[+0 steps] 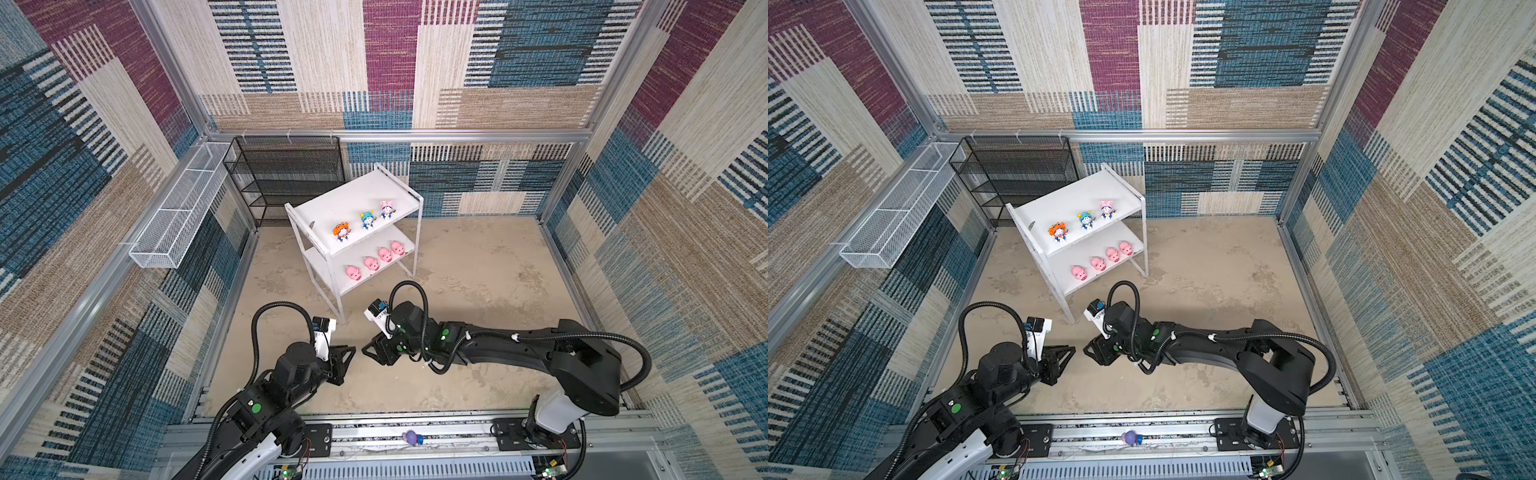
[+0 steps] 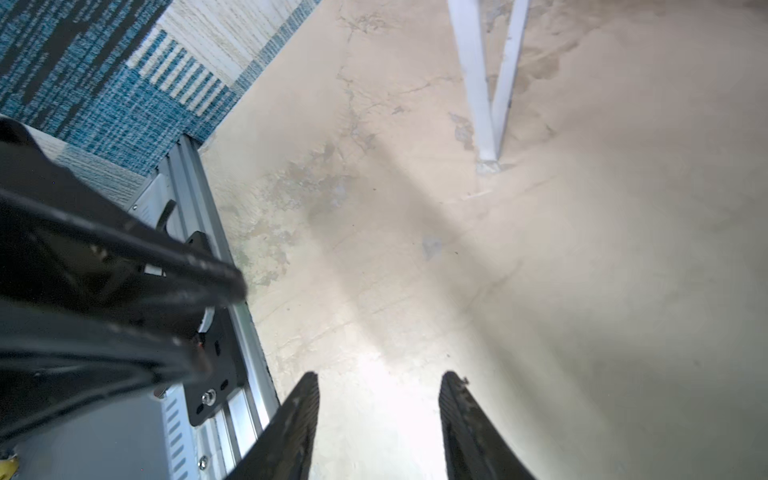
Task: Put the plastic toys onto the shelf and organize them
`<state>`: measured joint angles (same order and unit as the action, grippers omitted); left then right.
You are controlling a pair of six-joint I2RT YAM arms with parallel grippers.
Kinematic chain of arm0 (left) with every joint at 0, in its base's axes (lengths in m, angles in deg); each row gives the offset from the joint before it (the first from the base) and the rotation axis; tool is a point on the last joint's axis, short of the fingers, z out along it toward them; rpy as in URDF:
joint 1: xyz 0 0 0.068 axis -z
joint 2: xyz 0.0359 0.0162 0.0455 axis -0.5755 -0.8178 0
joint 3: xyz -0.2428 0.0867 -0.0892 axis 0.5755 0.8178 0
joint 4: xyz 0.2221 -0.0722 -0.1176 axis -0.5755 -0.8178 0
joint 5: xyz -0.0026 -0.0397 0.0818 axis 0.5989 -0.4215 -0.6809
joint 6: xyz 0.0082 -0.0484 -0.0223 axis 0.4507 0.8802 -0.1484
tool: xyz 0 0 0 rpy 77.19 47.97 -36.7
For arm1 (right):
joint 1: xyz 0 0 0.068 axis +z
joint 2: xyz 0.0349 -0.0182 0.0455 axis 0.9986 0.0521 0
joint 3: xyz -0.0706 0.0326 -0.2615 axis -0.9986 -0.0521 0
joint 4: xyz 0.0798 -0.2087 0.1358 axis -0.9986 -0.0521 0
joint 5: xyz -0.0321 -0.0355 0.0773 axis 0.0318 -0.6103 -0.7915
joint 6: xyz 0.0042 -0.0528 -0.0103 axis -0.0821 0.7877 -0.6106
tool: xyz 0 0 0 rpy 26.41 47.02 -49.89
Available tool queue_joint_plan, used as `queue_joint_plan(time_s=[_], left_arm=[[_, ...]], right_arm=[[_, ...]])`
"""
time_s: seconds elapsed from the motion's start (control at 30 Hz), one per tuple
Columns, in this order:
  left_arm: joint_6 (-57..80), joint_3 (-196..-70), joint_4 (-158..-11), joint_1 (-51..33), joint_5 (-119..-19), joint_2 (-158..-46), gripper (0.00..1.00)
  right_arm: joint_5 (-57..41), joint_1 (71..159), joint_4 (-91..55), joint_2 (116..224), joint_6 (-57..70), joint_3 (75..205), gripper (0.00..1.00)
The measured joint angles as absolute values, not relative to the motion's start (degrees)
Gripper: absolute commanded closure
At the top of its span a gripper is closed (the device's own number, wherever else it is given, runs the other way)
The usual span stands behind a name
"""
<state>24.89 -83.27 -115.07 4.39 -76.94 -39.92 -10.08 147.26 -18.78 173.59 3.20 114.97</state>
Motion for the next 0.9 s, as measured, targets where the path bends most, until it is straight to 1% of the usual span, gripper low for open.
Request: queue_joint_plan(time_s=[0.13,0.3,0.37,0.47,0.57,0.63,0.73,0.9], left_arm=[[25.0,-84.2,-116.2,4.4,-78.1,-40.1,0.44],[25.4,-85.3,-117.2,4.4,-79.5,-40.1,0.33],[25.4,-85.3,-117.4,4.4,-79.6,-40.1,0.31],[25.6,-85.4,-117.7,4.4,-79.9,-40.1,0.23],[25.6,-85.5,-117.8,4.4,-80.4,-39.8,0.10],[25.7,-85.5,-117.8,4.4,-80.9,-39.4,0.05],[25.7,-85.5,-117.8,4.4,-80.9,-38.7,0.04],[25.7,-85.5,-117.8,4.4,-81.5,-37.5,0.02]], right_arm=[[-9.8,147.2,-20.5,167.6,1.6,107.7,0.36],[-11.4,148.9,-27.3,156.8,-1.8,99.3,0.27],[-12.6,150.0,-31.0,153.0,-2.7,98.1,0.25],[-14.3,153.1,-35.7,148.1,-4.0,97.9,0.21],[-15.9,157.2,-38.9,144.9,-5.6,97.7,0.20],[-16.1,160.2,-40.7,144.3,-7.2,97.5,0.19],[-15.6,165.0,-43.5,145.6,-9.3,97.7,0.19],[-10.0,172.1,-48.6,152.7,-10.5,102.2,0.21]])
